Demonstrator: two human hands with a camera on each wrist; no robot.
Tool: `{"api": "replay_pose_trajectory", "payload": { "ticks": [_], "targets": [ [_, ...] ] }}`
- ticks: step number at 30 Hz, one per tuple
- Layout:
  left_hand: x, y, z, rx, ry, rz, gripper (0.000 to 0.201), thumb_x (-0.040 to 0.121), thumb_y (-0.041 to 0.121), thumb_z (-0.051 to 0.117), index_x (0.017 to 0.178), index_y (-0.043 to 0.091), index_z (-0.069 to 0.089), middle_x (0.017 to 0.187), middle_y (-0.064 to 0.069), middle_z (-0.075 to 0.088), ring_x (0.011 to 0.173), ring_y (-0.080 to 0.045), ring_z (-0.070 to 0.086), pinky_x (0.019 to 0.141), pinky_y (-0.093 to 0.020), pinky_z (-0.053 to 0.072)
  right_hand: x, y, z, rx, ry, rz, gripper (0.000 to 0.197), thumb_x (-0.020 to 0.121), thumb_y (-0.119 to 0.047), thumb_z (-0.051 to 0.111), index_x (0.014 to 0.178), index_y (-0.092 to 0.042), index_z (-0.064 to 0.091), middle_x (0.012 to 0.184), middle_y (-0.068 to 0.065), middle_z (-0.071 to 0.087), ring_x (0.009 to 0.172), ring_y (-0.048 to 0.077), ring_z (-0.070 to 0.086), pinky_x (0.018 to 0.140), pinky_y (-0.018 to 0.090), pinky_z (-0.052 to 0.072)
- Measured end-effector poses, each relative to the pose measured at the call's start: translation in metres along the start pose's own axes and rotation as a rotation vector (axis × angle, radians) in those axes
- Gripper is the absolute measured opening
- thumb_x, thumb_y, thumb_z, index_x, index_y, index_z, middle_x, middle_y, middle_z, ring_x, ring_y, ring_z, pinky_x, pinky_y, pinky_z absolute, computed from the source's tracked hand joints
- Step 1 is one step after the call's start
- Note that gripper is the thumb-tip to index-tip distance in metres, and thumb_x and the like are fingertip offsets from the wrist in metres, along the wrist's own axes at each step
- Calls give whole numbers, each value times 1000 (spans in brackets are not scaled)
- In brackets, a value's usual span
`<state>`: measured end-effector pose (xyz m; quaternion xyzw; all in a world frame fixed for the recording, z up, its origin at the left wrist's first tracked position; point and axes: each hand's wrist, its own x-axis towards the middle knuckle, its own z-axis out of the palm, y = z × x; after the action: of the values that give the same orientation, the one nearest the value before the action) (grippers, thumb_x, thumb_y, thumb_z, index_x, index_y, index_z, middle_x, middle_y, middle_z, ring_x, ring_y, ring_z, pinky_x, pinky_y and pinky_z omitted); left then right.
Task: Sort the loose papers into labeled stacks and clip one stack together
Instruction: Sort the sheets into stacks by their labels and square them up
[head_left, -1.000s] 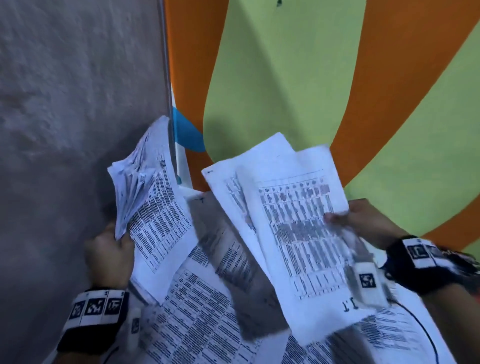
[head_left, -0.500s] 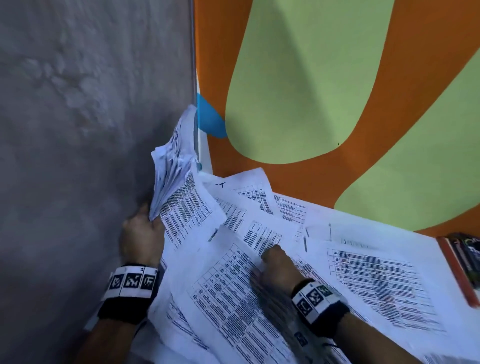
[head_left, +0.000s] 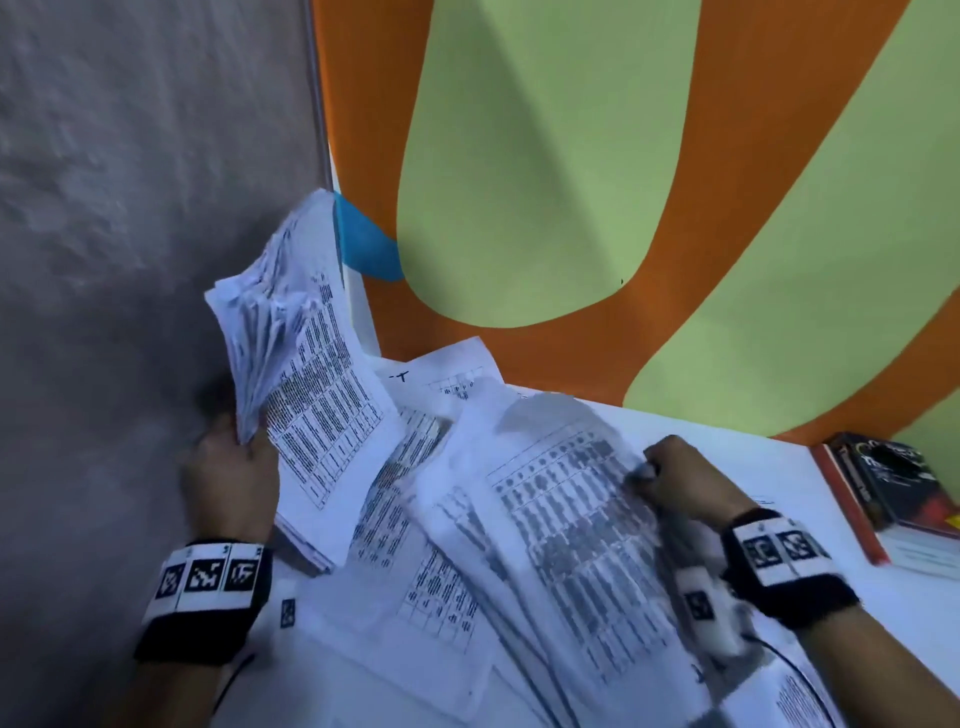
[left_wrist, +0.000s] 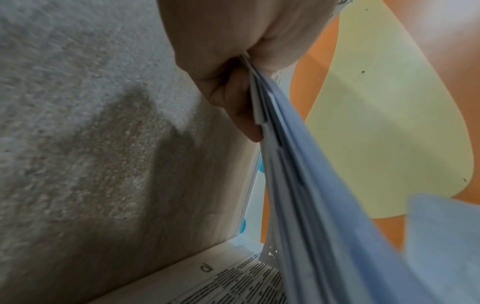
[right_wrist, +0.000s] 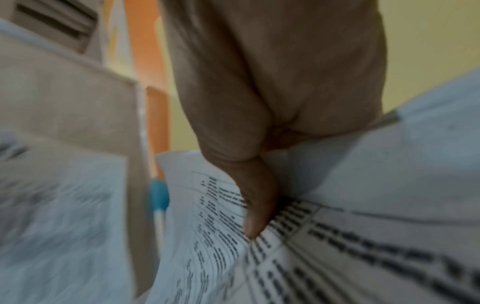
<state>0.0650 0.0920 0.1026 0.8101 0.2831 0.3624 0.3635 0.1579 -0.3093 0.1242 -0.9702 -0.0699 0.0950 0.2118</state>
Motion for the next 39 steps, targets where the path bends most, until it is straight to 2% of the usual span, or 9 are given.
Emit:
{"api": "replay_pose_trajectory", "payload": {
  "ticks": [7, 10, 13, 15, 18, 23, 29, 33, 39],
  "targets": [
    [-5, 15, 18, -165, -69, 15, 54, 88, 48, 53, 71, -3, 54, 65, -29, 58, 70, -45, 64, 61, -40, 44, -39, 88, -30, 504, -39, 223, 47, 75, -18, 79, 44, -14, 43, 34, -6, 44, 38, 2, 35, 43, 12, 26],
    [-18, 39, 27, -294, -139, 33, 34, 91, 21, 60, 71, -6, 59, 65, -14, 51, 70, -21, 51, 58, -30, 32, -56, 92, -21, 814, -80, 283, 53, 48, -46, 89, 57, 0, 65, 59, 13, 70, 57, 14, 61, 72, 25, 49],
    [-29, 53, 43, -401, -274, -53, 38, 90, 19, 60, 62, -2, 47, 63, -9, 38, 67, -17, 36, 57, -31, 27, -58, 84, -17, 1097, -1, 311, 21, 86, -11, 65, 87, 10, 64, 72, 12, 72, 64, 13, 70, 108, 43, 39],
    [-37, 62, 54, -452, -361, -94, 37, 89, 23, 61, 63, -1, 50, 61, -9, 42, 65, -15, 40, 59, -32, 31, -56, 78, -19, 1260, 88, 374, 50, 91, 1, 53, 134, 15, 32, 110, 26, 63, 83, 18, 68, 86, 33, 53],
    [-50, 78, 67, -492, -499, -71, 29, 89, 24, 60, 85, -5, 61, 73, -22, 61, 73, -21, 57, 63, -34, 44, -47, 64, -21, 1297, 10, 313, 70, 58, -21, 90, 113, 8, 58, 94, 25, 68, 70, 19, 60, 59, 21, 54],
    [-69, 99, 82, -542, -789, -82, 29, 88, 35, 52, 80, 9, 60, 74, -12, 59, 73, -19, 56, 65, -31, 41, -32, 43, -14, 1042, -24, 206, 49, 66, -44, 81, 90, -6, 61, 84, 12, 47, 77, 23, 42, 70, 35, 33],
    [-84, 116, 81, -642, -1003, -174, 41, 99, 39, 39, 81, 36, 76, 88, 9, 76, 87, -11, 71, 90, -42, 53, -32, 24, -6, 1006, -143, 75, 39, 79, -8, 69, 117, -3, 62, 116, 5, 70, 108, 20, 65, 95, 33, 49],
    [-86, 127, 78, -689, -956, -92, 54, 69, 84, 33, 89, 43, 61, 86, 36, 63, 86, 10, 59, 72, -4, 42, -32, 11, 6, 955, 86, 33, 29, 81, 0, 69, 110, -3, 63, 102, 2, 73, 88, 8, 69, 70, 13, 52],
    [-75, 143, 74, -589, -706, 154, 25, 71, 31, 78, 84, 12, 68, 80, 4, 74, 70, -6, 69, 61, -16, 52, -40, -23, -15, 916, 414, -155, 35, 80, -5, 72, 112, -8, 57, 100, -12, 66, 84, -14, 63, 77, 5, 50]
  ]
}}
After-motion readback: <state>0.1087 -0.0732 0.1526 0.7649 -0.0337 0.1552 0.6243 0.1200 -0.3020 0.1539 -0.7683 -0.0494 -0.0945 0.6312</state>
